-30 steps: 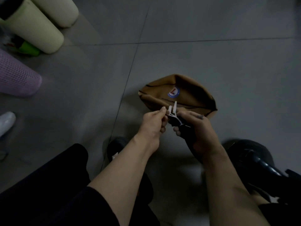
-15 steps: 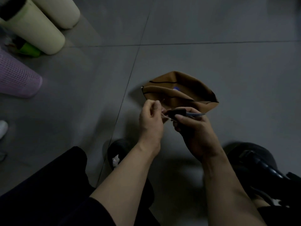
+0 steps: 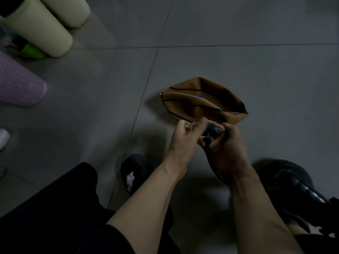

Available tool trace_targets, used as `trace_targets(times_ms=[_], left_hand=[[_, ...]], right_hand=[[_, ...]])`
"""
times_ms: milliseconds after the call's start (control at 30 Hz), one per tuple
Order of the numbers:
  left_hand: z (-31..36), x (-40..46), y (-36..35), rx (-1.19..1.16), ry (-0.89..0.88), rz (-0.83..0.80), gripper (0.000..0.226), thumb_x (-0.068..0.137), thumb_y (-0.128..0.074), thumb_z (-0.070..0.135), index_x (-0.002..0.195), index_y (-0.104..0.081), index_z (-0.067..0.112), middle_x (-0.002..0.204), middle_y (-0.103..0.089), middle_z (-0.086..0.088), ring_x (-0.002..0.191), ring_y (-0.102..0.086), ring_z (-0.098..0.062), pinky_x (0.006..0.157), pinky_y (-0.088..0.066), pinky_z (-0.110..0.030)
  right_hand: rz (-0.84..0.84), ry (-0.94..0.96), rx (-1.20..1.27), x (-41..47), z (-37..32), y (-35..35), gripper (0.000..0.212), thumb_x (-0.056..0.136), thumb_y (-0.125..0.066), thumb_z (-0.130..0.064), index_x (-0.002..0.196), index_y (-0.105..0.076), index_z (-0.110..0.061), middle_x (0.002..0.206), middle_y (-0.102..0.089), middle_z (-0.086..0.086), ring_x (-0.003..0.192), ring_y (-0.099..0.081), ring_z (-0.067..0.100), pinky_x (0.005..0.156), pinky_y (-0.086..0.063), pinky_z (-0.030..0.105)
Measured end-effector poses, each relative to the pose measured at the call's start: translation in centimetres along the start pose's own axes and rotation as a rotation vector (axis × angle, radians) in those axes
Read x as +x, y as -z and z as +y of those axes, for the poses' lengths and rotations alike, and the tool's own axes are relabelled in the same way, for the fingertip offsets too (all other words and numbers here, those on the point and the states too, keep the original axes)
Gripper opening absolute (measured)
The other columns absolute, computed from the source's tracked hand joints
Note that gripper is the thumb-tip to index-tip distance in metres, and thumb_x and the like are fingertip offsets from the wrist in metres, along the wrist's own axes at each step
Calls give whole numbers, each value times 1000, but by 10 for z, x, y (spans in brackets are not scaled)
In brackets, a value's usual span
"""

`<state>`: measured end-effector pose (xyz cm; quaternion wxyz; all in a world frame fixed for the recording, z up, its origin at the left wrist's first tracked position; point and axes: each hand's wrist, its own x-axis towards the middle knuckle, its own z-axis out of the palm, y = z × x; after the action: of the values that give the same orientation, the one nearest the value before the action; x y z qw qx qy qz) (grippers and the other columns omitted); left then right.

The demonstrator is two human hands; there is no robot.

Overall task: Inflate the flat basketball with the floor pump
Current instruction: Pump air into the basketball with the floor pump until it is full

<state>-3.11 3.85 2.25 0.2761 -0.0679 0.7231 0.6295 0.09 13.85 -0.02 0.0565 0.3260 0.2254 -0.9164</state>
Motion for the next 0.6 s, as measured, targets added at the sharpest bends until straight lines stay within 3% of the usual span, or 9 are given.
trace_targets(times_ms=[100, 167, 233, 400, 533, 600], left_hand=[[-4, -3, 3, 54, -108, 89, 18, 82, -68, 10, 82, -50, 9, 80, -60, -8, 68, -61, -13, 60, -50, -20], [-6, 0, 9, 2, -149, 177, 23, 82, -68, 9, 74, -47, 9, 75, -56, -13, 70, -54, -22, 63, -46, -28], [-7, 5, 17, -50, -161, 168, 28, 81, -69, 9, 68, -45, 12, 71, -53, -10, 68, -51, -21, 63, -42, -30], [-13, 3, 19, -190, -107, -3, 12, 84, -63, 5, 81, -51, 5, 61, -60, -1, 55, -56, -12, 67, -49, -31], [-16, 4, 20, -252, -61, -14, 23, 85, -60, 3, 68, -48, 12, 60, -59, 1, 55, -56, -9, 69, -50, -25], [-16, 5, 20, -222, -67, -12, 18, 84, -61, 3, 75, -47, 6, 58, -57, 2, 53, -54, -9, 66, -50, -23]], right_hand=[[84, -34, -233, 2, -7, -6, 41, 98, -36, -43, 88, -54, -9, 86, -59, 13, 74, -57, 26, 61, -43, 34], [119, -124, -422, 2, -10, -8, 55, 96, -31, -54, 95, -56, -4, 82, -57, 14, 62, -56, 22, 54, -41, 31], [83, -220, -526, 1, -12, -8, 63, 95, -28, -57, 92, -61, -3, 76, -58, 14, 55, -52, 19, 53, -36, 28], [-92, -350, -436, 2, -9, 3, 90, 83, -22, -78, 58, -68, -5, 63, -44, 10, 49, -26, 17, 48, -15, 27], [-188, -383, -354, 3, -6, 11, 82, 83, -31, -73, 70, -66, 0, 58, -36, 7, 49, -18, 15, 48, -13, 26], [-220, -392, -302, 2, -5, 14, 88, 78, -31, -79, 76, -65, 2, 57, -37, 6, 48, -18, 14, 49, -12, 26]])
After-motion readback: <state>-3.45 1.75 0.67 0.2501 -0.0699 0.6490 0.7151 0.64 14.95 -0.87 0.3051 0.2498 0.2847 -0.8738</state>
